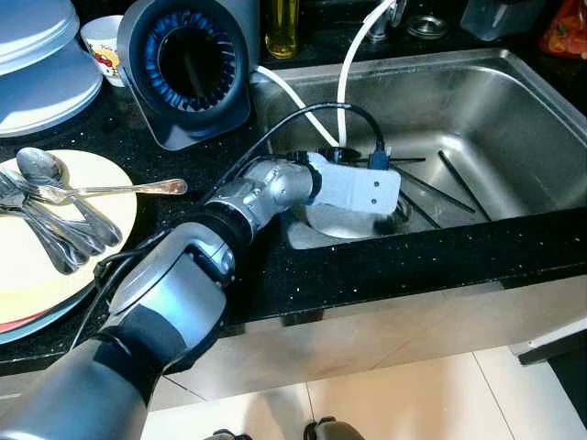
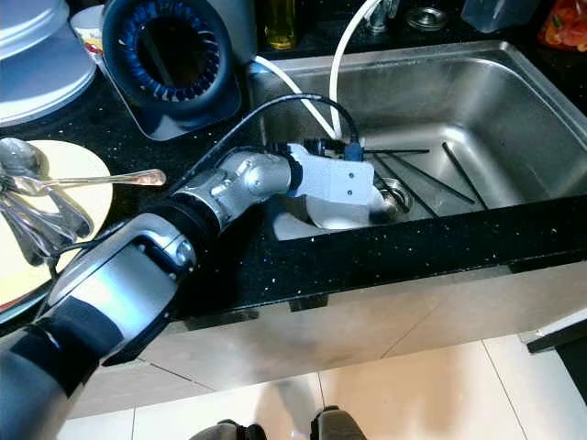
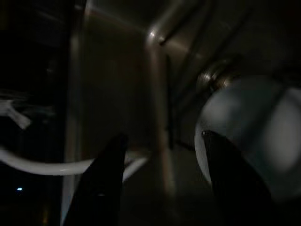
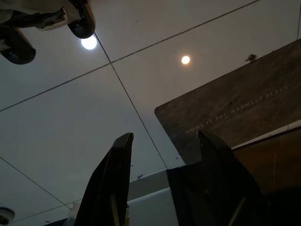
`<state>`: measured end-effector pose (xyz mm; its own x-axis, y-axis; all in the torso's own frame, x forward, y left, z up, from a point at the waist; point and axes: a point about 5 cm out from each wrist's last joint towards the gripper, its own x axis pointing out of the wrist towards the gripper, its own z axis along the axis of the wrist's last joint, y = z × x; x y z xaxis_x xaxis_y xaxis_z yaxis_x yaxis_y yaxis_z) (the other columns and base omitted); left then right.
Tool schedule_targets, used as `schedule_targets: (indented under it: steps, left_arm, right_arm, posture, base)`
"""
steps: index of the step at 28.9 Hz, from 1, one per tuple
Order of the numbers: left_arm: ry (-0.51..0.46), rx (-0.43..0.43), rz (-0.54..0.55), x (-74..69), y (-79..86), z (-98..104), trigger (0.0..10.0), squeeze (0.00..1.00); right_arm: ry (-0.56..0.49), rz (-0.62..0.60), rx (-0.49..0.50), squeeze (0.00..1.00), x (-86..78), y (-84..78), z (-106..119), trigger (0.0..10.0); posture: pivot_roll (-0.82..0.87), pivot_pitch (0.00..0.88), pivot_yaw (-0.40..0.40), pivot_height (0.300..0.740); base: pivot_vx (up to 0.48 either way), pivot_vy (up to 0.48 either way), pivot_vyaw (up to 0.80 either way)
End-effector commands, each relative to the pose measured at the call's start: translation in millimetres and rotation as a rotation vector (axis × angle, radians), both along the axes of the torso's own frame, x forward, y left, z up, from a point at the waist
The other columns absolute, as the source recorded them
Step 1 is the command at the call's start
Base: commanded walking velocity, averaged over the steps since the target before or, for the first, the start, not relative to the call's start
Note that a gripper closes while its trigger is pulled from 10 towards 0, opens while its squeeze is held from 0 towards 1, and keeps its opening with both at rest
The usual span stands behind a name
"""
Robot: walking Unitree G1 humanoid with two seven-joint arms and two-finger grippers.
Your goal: Kitchen organization
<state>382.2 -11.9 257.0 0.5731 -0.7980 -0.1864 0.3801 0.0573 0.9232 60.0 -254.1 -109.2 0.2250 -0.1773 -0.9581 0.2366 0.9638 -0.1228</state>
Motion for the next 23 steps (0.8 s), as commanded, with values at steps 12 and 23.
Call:
schedule_targets:
  steps: [12,23]
  left_arm:
    - [0.144,-0.754,-0.331,-18.7,36.6,113.0,10.0,0.00]
    - [0.342,-1.009,-0.663,-69.6,84.2,107.0,10.0,0.00]
  right_arm:
    - [-0.009,-0.018,0.009,0.00,2.5,1.8,-0.2,10.0]
    - [-0.160,-0.114,0.016,0.00,34.4,3.5,5.9,10.0]
  posture:
    - [-0.02,0.183,0.030,0.740]
    - [0.01,0.147,0.027,0.740]
  base:
    - [0.000,0.000,0.00]
    - [0.000,0.000,0.00]
